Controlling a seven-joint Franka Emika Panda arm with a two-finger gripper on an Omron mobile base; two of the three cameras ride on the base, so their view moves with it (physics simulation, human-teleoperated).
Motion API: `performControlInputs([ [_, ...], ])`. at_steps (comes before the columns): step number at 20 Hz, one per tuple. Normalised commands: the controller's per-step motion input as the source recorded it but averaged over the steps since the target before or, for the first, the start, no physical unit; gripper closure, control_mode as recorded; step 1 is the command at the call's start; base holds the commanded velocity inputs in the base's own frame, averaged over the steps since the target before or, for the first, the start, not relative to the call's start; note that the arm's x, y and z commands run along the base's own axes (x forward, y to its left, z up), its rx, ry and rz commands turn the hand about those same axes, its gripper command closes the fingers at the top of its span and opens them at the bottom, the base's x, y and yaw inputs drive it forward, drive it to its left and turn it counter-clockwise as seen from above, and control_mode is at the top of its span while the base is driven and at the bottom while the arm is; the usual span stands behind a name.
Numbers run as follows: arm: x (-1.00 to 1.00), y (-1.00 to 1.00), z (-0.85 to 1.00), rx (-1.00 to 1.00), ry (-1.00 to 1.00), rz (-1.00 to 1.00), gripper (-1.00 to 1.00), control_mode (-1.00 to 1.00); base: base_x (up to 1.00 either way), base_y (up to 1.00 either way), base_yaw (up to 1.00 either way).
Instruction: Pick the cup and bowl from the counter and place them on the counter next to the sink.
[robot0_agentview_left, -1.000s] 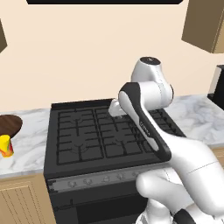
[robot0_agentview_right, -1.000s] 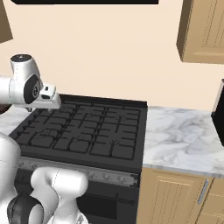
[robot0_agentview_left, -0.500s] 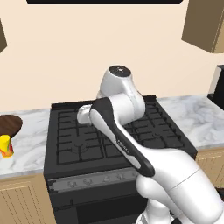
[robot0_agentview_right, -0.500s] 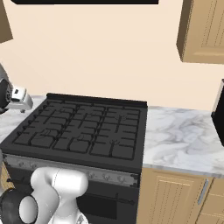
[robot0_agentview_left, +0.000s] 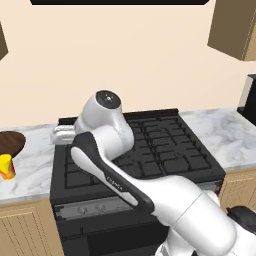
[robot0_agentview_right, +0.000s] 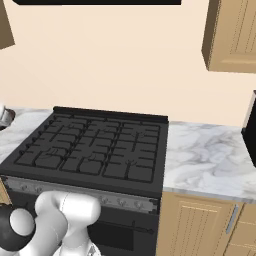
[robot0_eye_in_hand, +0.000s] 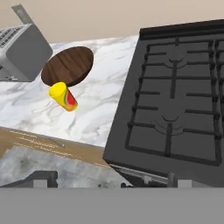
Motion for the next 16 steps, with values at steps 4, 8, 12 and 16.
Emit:
performControlInputs([
  [4, 0.06, 1.0, 0.0, 0.19, 0.0, 0.04, -1.0, -1.0, 0.0, 0.0, 0.0],
  [8, 0.03, 0.91, 0.03, 0.1, 0.05, 0.11, -1.0, -1.0, 0.0, 0.0, 0.0],
  [12, 0.23, 0.15, 0.08, 0.0, 0.11, 0.1, -1.0, -1.0, 0.0, 0.0, 0.0],
  [16, 0.34, 0.07, 0.13, -0.03, 0.07, 0.0, -1.0, -1.0, 0.0, 0.0, 0.0],
])
